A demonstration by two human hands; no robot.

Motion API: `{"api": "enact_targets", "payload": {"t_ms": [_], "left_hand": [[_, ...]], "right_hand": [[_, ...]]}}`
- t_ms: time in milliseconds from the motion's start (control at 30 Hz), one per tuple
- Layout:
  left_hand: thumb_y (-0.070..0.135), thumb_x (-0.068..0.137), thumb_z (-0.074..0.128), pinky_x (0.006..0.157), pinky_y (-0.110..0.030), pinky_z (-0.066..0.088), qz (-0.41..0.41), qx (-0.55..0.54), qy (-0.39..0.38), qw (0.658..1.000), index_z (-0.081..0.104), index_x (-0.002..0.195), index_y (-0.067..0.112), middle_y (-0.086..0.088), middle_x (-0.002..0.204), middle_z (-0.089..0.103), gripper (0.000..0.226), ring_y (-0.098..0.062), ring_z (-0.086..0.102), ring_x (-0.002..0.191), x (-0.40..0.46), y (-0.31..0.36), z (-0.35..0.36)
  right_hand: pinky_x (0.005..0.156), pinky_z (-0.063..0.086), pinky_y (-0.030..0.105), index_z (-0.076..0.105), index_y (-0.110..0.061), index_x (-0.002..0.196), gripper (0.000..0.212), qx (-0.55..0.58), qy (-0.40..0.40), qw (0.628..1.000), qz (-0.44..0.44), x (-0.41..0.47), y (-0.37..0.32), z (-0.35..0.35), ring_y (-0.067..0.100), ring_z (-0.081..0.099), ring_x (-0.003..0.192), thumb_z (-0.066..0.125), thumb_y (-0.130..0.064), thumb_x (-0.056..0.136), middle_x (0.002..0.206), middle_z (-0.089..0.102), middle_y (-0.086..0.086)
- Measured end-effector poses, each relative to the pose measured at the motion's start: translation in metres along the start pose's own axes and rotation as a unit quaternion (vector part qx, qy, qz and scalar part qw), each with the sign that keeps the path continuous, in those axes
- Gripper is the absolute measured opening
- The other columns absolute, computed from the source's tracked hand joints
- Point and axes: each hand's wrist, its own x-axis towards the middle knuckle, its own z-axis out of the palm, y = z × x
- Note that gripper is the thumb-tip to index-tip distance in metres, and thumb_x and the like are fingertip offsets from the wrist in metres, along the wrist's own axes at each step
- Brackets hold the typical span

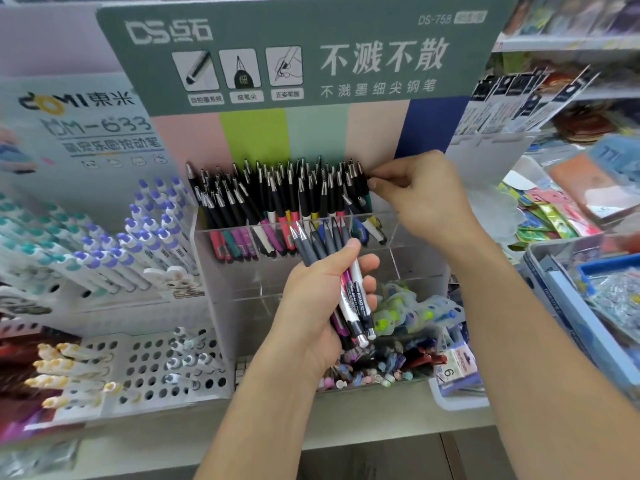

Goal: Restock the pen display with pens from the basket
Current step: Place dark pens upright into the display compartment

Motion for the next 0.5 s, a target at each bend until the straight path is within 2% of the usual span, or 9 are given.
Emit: {"api": "enact_targets", "payload": {"t_ms": [100, 133, 200, 267, 300, 400, 467, 500], "left_hand": [[0.023, 0.094, 0.066, 0.043, -0.02, 0.048, 0.001, -0.009, 0.003, 1.0, 0.064, 0.118, -0.006, -0.001, 0.061, 0.066, 0.037, -0.01, 0.057, 0.047, 0.001, 0.001, 0.001], [0.023, 0.093, 0.066, 0.043, -0.02, 0.049, 0.002, -0.008, 0.001, 1.0, 0.065, 0.116, -0.006, -0.001, 0.062, 0.066, 0.037, -0.01, 0.057, 0.047, 0.002, 0.001, 0.002], [0.024, 0.092, 0.068, 0.044, -0.021, 0.049, 0.005, -0.002, -0.008, 1.0, 0.068, 0.111, -0.003, -0.002, 0.066, 0.068, 0.033, -0.01, 0.058, 0.048, 0.004, 0.002, 0.003], [0.024, 0.092, 0.068, 0.044, -0.023, 0.049, 0.011, 0.02, -0.03, 0.999, 0.069, 0.106, 0.001, -0.004, 0.071, 0.069, 0.027, -0.011, 0.059, 0.05, 0.007, 0.001, 0.004], [0.023, 0.092, 0.068, 0.044, -0.023, 0.05, 0.014, 0.034, -0.042, 0.998, 0.07, 0.104, 0.002, -0.005, 0.072, 0.068, 0.024, -0.012, 0.059, 0.05, 0.008, 0.001, 0.004], [0.023, 0.094, 0.066, 0.043, -0.023, 0.051, 0.015, 0.076, -0.057, 0.995, 0.07, 0.1, 0.004, -0.006, 0.071, 0.068, 0.02, -0.012, 0.06, 0.05, 0.008, 0.001, 0.006], [0.024, 0.094, 0.066, 0.044, -0.022, 0.053, 0.007, 0.076, -0.05, 0.996, 0.07, 0.104, 0.001, -0.007, 0.071, 0.071, 0.025, -0.012, 0.062, 0.049, 0.007, 0.001, 0.01], [0.024, 0.094, 0.065, 0.044, -0.022, 0.053, 0.0, 0.064, -0.046, 0.997, 0.069, 0.108, -0.002, -0.007, 0.07, 0.071, 0.03, -0.012, 0.062, 0.048, 0.006, 0.0, 0.013]], "right_hand": [[0.071, 0.048, 0.006, 0.08, -0.017, 0.102, 0.016, 0.012, 0.068, 0.997, 0.026, -0.022, -0.014, -0.012, -0.003, 0.065, 0.077, 0.068, -0.025, 0.095, 0.091, 0.076, -0.009], [0.068, 0.049, 0.008, 0.08, -0.02, 0.095, 0.017, 0.035, 0.079, 0.995, 0.056, -0.033, -0.019, -0.015, -0.004, 0.065, 0.072, 0.068, -0.032, 0.094, 0.084, 0.076, -0.012], [0.058, 0.049, 0.018, 0.079, -0.02, 0.078, 0.029, 0.115, 0.017, 0.981, 0.153, -0.056, -0.027, -0.018, -0.001, 0.06, 0.057, 0.07, -0.046, 0.09, 0.07, 0.073, -0.008], [0.049, 0.043, 0.02, 0.076, -0.016, 0.073, 0.032, 0.226, -0.08, 0.939, 0.246, -0.074, -0.033, -0.014, 0.006, 0.055, 0.049, 0.072, -0.045, 0.088, 0.062, 0.068, -0.003], [0.047, 0.041, 0.021, 0.074, -0.016, 0.071, 0.029, 0.282, -0.103, 0.913, 0.274, -0.079, -0.034, -0.01, 0.009, 0.054, 0.045, 0.073, -0.04, 0.088, 0.058, 0.063, -0.001], [0.044, 0.034, 0.022, 0.067, -0.016, 0.068, 0.025, 0.431, -0.107, 0.825, 0.349, -0.084, -0.026, -0.002, 0.013, 0.049, 0.042, 0.074, -0.03, 0.088, 0.053, 0.051, -0.001], [0.039, 0.032, 0.019, 0.066, -0.014, 0.073, 0.022, 0.512, -0.104, 0.757, 0.393, -0.085, -0.023, 0.0, 0.011, 0.046, 0.04, 0.072, -0.027, 0.089, 0.051, 0.048, -0.002], [0.038, 0.032, 0.018, 0.067, -0.013, 0.076, 0.02, 0.536, -0.098, 0.734, 0.406, -0.086, -0.023, 0.0, 0.01, 0.045, 0.038, 0.072, -0.027, 0.089, 0.049, 0.047, -0.004]]}}
